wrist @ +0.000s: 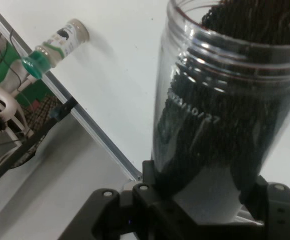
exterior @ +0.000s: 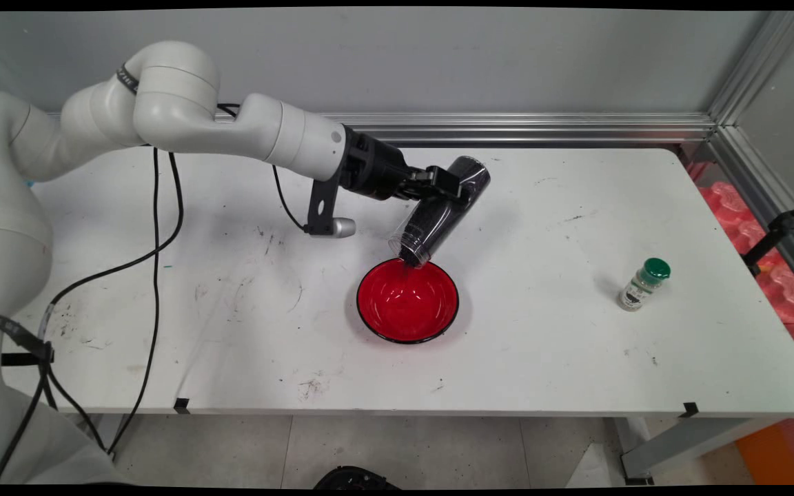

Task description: Pour the black seasoning powder in the red bowl

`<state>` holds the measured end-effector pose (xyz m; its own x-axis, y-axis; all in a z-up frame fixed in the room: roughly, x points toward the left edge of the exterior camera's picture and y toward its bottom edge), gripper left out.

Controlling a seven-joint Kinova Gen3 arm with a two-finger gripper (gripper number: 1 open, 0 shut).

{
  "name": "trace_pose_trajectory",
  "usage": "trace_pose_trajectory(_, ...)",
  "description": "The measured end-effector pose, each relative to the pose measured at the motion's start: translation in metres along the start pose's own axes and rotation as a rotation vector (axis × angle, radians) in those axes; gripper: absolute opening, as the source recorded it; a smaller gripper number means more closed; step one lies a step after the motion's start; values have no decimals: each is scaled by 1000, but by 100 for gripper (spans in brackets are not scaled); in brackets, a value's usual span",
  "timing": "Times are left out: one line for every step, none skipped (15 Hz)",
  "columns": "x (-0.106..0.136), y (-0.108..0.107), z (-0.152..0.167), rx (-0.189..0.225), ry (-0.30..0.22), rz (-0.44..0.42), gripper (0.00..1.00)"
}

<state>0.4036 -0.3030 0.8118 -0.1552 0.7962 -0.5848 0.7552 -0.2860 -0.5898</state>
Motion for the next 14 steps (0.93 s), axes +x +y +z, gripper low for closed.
trace_pose_trajectory(0, -1, 0, 1, -2, 6, 0)
trace_pose_trajectory(1, -1, -1, 2, -5, 13, 0)
trace_pose_trajectory(1, -2, -1, 3, -7, 19, 0)
trace_pose_trajectory(1, -3, -1, 4, -10, 24, 0)
trace_pose_trajectory(1, -3, -1, 5, -11, 29, 0)
trace_pose_trajectory(2, -4, -2, 5, -13, 32, 0)
trace_pose_trajectory(2, -4, -2, 6, -14, 35, 0)
trace_pose_trajectory(2, -4, -2, 6, -15, 39, 0)
trace_pose_trajectory(3, -5, -3, 7, -15, 41, 0)
trace_pose_trajectory(3, -5, -3, 7, -16, 45, 0)
trace_pose_trajectory(3, -5, -3, 8, -17, 47, 0)
trace_pose_trajectory(3, -5, -3, 8, -18, 50, 0)
trace_pose_trajectory(3, -6, -4, 8, -19, 52, 0)
trace_pose_trajectory(3, -6, -4, 9, -21, 55, 0)
